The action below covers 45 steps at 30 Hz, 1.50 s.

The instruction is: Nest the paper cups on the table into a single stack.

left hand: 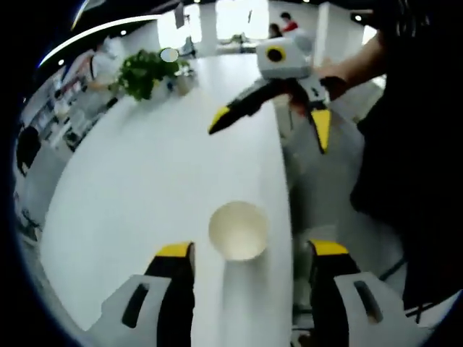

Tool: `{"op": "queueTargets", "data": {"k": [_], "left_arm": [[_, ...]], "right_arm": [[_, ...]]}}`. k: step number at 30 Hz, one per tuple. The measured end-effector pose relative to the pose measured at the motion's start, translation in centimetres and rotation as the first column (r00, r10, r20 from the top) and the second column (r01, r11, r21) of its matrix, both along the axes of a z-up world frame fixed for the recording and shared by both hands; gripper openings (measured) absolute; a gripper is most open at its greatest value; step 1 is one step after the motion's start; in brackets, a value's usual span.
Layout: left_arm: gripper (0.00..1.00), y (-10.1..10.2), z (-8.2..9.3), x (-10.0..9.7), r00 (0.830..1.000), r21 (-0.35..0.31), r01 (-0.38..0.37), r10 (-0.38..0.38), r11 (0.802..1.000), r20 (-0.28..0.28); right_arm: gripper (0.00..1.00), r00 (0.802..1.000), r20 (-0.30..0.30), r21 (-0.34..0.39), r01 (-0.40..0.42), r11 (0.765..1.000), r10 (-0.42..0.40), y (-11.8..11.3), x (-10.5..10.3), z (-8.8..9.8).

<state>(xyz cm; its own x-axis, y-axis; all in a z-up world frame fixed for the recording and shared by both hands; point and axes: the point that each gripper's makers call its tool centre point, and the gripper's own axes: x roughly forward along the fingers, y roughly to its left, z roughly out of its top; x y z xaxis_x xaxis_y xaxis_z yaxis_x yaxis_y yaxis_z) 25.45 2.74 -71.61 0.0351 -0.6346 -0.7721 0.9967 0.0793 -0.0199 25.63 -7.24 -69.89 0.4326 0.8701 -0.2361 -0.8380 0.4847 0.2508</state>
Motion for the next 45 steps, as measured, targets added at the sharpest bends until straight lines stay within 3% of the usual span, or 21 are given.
{"op": "queueTargets", "data": {"k": [3, 10, 13, 20, 22, 25, 29, 33, 35, 38, 41, 45], "left_arm": [[0.76, 0.9, -0.7, 0.7, 0.998, -0.03, -0.056, 0.057, 0.998, 0.024], [0.97, 1.2, -1.3, 1.3, 0.987, -0.114, -0.139, 0.147, 0.984, 0.069], [0.99, 1.2, -2.3, 0.7, 0.981, -0.129, -0.19, 0.193, 0.973, 0.007], [0.99, 1.2, -3.7, -0.1, 0.971, -0.193, -0.235, 0.237, 0.953, -0.013], [0.99, 1.6, -4.6, 0.0, 0.963, -0.176, -0.269, 0.269, 0.947, -0.026], [0.99, 2.0, -5.4, 0.4, 0.958, -0.185, -0.286, 0.287, 0.94, -0.022], [0.83, 2.2, -6.1, 0.9, 0.941, -0.215, -0.339, 0.328, 0.916, -0.088], [0.75, 1.5, -6.5, 1.5, 0.942, -0.25, -0.336, 0.328, 0.908, -0.075], [0.68, 1.0, -6.6, 1.3, 0.938, -0.265, -0.346, 0.323, 0.9, -0.127], [0.59, 0.9, -7.2, 1.3, 0.94, -0.249, -0.338, 0.312, 0.908, -0.141], [0.59, 0.8, -7.3, 1.6, 0.95, -0.25, -0.313, 0.294, 0.916, -0.109], [0.57, 0.4, -7.4, 1.7, 0.955, -0.258, -0.295, 0.274, 0.92, -0.114]], "right_arm": [[0.92, 0.999, 0.047, -0.054, -0.012, 0.998, 0.014, 0.1, 0.1, -0.5], [0.9, 0.999, 0.033, -0.093, -0.031, 0.995, 0.035, 0.8, 0.2, -1.4], [0.99, 0.997, 0.019, -0.123, -0.073, 0.99, 0.076, 1.7, -0.2, -2.2], [0.97, 0.993, 0.011, -0.133, -0.112, 0.985, 0.115, 3.1, -0.1, -2.9], [0.96, 0.992, 0.004, -0.138, -0.121, 0.983, 0.123, 3.3, 0.1, -3.4], [0.91, 0.991, -0.02, -0.145, -0.134, 0.98, 0.132, 3.5, 0.4, -4.4], [0.84, 0.987, -0.046, -0.152, -0.161, 0.975, 0.156, 3.8, 0.7, -5.4], [0.75, 0.98, -0.051, -0.188, -0.197, 0.962, 0.19, 4.3, 1.1, -6.7], [0.71, 0.978, -0.055, -0.207, -0.211, 0.955, 0.203, 4.4, 1.2, -7.5], [0.66, 0.972, -0.062, -0.225, -0.236, 0.945, 0.227, 4.7, 1.1, -8.1], [0.61, 0.965, -0.059, -0.252, -0.263, 0.931, 0.256, 5.1, 0.9, -8.6], [0.57, 0.959, -0.05, -0.28, -0.282, 0.918, 0.279, 5.2, 0.8, -9.1]]}}
